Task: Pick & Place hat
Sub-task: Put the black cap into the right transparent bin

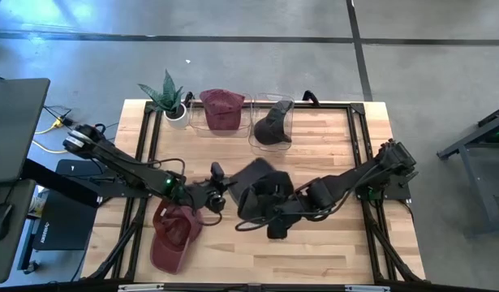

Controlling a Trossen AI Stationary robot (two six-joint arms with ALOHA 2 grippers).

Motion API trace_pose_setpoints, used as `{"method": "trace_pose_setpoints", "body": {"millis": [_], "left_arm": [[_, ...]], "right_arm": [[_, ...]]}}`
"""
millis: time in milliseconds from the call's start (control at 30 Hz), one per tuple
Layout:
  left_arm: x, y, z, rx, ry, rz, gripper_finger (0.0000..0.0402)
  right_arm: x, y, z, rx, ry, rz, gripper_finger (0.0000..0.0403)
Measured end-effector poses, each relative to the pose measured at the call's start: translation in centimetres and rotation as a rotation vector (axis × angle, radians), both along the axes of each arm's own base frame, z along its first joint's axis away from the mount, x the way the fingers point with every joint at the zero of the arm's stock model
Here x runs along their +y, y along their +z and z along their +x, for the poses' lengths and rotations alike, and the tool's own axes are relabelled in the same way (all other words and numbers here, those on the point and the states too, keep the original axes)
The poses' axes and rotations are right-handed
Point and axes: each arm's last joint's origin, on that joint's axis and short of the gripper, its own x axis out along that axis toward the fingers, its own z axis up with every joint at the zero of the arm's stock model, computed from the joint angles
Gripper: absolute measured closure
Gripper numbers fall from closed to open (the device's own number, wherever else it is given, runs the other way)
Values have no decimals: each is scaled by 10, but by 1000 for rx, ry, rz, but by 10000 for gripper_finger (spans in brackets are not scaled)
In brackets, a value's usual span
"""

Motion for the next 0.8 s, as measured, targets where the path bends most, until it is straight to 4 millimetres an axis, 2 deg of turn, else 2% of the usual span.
{"method": "trace_pose_setpoints", "body": {"millis": [100,233,400,533,633,700,800], "left_arm": [[1,-7,2,25,54,66,401],[-2,-17,7,64,44,109,401],[-3,-14,11,8,63,92,401],[-4,-13,12,-15,62,80,401],[-4,-12,13,-23,55,73,401],[-5,-12,13,-21,46,70,401],[-5,-12,13,-24,32,54,401]], "right_arm": [[-4,-5,0,-8,-78,-24,400],[-10,-6,4,-26,-110,-10,401],[-23,-8,12,-32,-172,96,402],[-26,-25,20,-33,-90,166,402],[-20,-35,31,-152,44,151,401],[-18,-35,34,-210,93,159,401],[-21,-28,27,-205,69,138,402]]}}
